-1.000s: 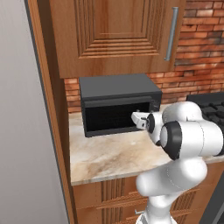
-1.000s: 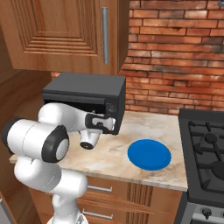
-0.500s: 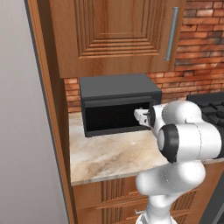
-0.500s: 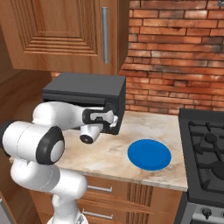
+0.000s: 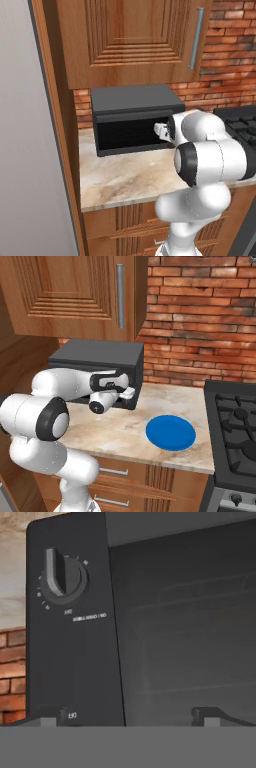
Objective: Pull the toaster oven rack outwards. Pick up the baguette from the plate and place it on the toaster oven rack. Close the toaster oven door fully and set the temperature to the lowest setting.
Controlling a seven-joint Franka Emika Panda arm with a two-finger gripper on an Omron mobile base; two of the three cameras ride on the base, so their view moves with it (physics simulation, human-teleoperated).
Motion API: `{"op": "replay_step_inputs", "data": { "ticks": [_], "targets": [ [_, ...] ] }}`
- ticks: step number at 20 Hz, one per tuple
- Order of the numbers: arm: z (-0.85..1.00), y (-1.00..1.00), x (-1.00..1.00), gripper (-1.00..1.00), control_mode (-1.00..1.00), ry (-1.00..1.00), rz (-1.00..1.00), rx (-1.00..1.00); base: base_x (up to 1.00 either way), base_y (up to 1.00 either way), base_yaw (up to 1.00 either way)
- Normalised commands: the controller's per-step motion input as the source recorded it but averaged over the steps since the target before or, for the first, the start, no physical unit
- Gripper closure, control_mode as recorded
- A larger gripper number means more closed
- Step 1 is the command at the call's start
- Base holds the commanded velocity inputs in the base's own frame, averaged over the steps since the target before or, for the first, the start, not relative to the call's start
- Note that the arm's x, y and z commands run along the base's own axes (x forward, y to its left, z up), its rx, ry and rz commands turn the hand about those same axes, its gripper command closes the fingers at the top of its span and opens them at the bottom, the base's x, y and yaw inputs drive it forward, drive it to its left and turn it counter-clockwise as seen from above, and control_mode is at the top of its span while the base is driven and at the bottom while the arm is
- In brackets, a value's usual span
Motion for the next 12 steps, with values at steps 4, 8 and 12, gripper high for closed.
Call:
{"op": "replay_step_inputs", "data": {
  "ticks": [4,8,12],
  "targets": [
    [0.61,-0.40,-0.03,-1.00,-1.00,0.04,-0.06,0.00,0.00,0.00,0.00],
    [0.57,-0.42,-0.19,-1.00,-1.00,0.02,-0.07,0.00,0.00,0.00,0.00],
    [0.50,-0.47,-0.33,-1.00,-1.00,0.01,-0.05,0.00,0.00,0.00,0.00]
  ]
}}
